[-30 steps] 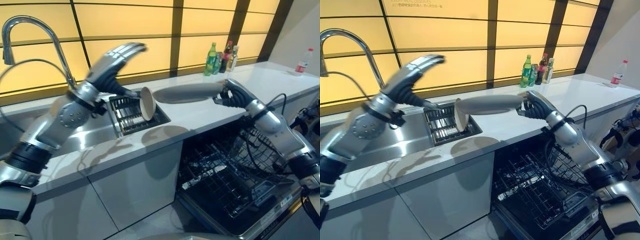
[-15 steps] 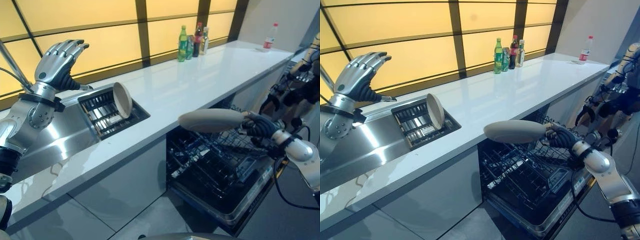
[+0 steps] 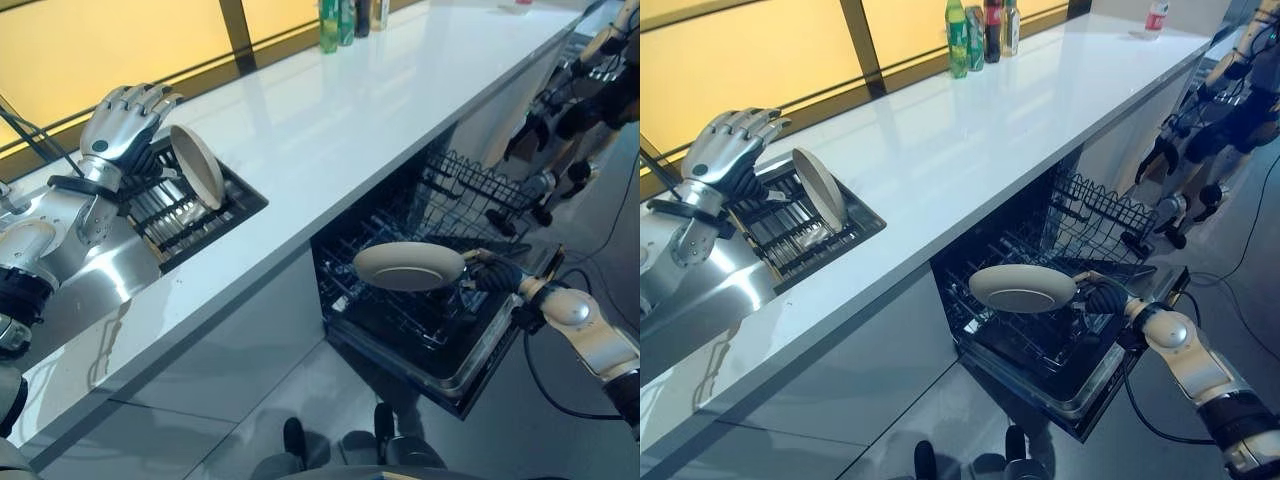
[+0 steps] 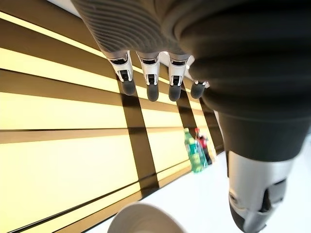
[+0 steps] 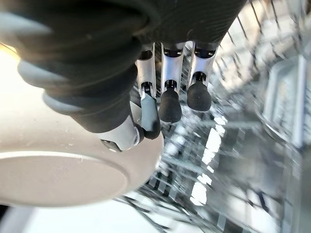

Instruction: Pick up plates and place into dishwasher.

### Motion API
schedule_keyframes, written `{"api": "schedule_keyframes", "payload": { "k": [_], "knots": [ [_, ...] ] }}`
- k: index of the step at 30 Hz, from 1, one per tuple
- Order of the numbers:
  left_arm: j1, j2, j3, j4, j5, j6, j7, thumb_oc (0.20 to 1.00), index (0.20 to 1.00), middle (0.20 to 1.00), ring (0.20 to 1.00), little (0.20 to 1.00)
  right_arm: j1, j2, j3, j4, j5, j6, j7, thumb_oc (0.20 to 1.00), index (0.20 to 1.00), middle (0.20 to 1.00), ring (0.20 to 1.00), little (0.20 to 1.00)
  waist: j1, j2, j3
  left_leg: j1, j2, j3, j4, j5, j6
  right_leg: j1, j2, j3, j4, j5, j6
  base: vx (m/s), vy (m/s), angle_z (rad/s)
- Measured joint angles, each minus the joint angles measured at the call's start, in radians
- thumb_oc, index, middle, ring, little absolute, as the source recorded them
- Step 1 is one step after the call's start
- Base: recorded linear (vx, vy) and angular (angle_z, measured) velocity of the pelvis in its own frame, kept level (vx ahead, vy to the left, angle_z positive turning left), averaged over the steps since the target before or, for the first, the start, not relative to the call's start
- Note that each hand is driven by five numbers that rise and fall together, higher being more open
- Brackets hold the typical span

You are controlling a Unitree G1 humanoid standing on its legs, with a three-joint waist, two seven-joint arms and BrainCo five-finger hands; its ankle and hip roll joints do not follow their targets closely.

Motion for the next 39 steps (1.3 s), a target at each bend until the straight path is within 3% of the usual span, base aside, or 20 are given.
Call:
{"api": "schedule_keyframes", "payload": {
  "k": [9,18,24,30,36,37,38,39],
  "knots": [
    [-0.195,-0.001,-0.137,0.052,0.011,0.068,-0.005,1.0,1.0,1.0,1.0,1.0,-0.241,0.039,0.142,0.134,0.003,0.091,-0.035,0.2,0.2,0.2,0.2,0.2,0.006,0.012,0.09,-0.047,-0.004,-0.011,0.002,0.004,0.005,-0.041,0.0,-0.015,0.005,0.01,-0.01,-0.07,0.035,0.03],
    [-0.288,-0.002,-0.221,0.05,0.08,0.083,-0.064,1.0,1.0,1.0,1.0,1.0,-0.302,0.121,0.154,0.196,0.052,0.202,-0.056,0.2,0.2,0.2,0.2,0.2,0.027,0.028,0.123,-0.063,-0.014,-0.026,0.006,0.006,0.008,-0.05,-0.003,-0.031,0.005,0.006,-0.01,-0.01,0.028,0.05],
    [-0.301,-0.003,-0.249,0.049,0.081,0.061,-0.132,1.0,1.0,1.0,1.0,1.0,-0.305,0.171,0.178,0.244,0.101,0.284,0.028,0.2,0.2,0.2,0.2,0.2,0.03,0.029,0.124,-0.056,-0.019,-0.037,0.006,0.007,0.008,-0.033,-0.014,-0.047,0.005,0.002,-0.004,0.02,0.031,0.08],
    [-0.324,-0.029,-0.262,0.057,0.081,0.052,-0.168,1.0,1.0,1.0,1.0,1.0,-0.339,0.234,0.187,0.353,0.133,0.32,0.109,0.2,0.2,0.2,0.2,0.2,0.034,0.031,0.125,-0.056,-0.023,-0.052,0.006,0.01,0.01,-0.028,-0.018,-0.057,0.005,0.003,-0.003,0.01,0.012,0.06],
    [-0.353,-0.061,-0.293,0.071,0.086,0.032,-0.185,1.0,1.0,1.0,1.0,1.0,-0.38,0.245,0.187,0.406,0.164,0.346,0.151,0.2,0.2,0.2,0.2,0.2,0.037,0.047,0.133,-0.04,-0.021,-0.056,0.006,0.01,0.01,-0.009,-0.019,-0.065,0.005,0.001,-0.003,0.01,0.01,0.01],
    [-0.356,-0.072,-0.293,0.075,0.096,0.03,-0.189,1.0,1.0,1.0,1.0,1.0,-0.387,0.251,0.187,0.417,0.165,0.346,0.15,0.555,0.555,0.555,0.555,0.555,0.036,0.049,0.133,-0.039,-0.021,-0.056,0.006,0.01,0.01,-0.008,-0.019,-0.065,0.005,0.001,-0.003,0.02,0.036,0.02],
    [-0.358,-0.08,-0.293,0.077,0.105,0.026,-0.19,1.0,1.0,1.0,1.0,1.0,-0.391,0.255,0.187,0.417,0.166,0.345,0.147,1.0,1.0,1.0,1.0,1.0,0.034,0.05,0.132,-0.038,-0.021,-0.056,0.006,0.01,0.01,-0.007,-0.02,-0.065,0.005,0.001,-0.003,0.01,0.04,0.0],
    [-0.362,-0.087,-0.294,0.077,0.115,0.022,-0.192,1.0,1.0,1.0,1.0,1.0,-0.395,0.256,0.188,0.417,0.17,0.344,0.14,1.0,1.0,1.0,1.0,1.0,0.033,0.05,0.132,-0.038,-0.02,-0.056,0.006,0.01,0.01,-0.007,-0.019,-0.065,0.005,0.001,-0.003,-0.01,0.047,0.0]
  ]
}}
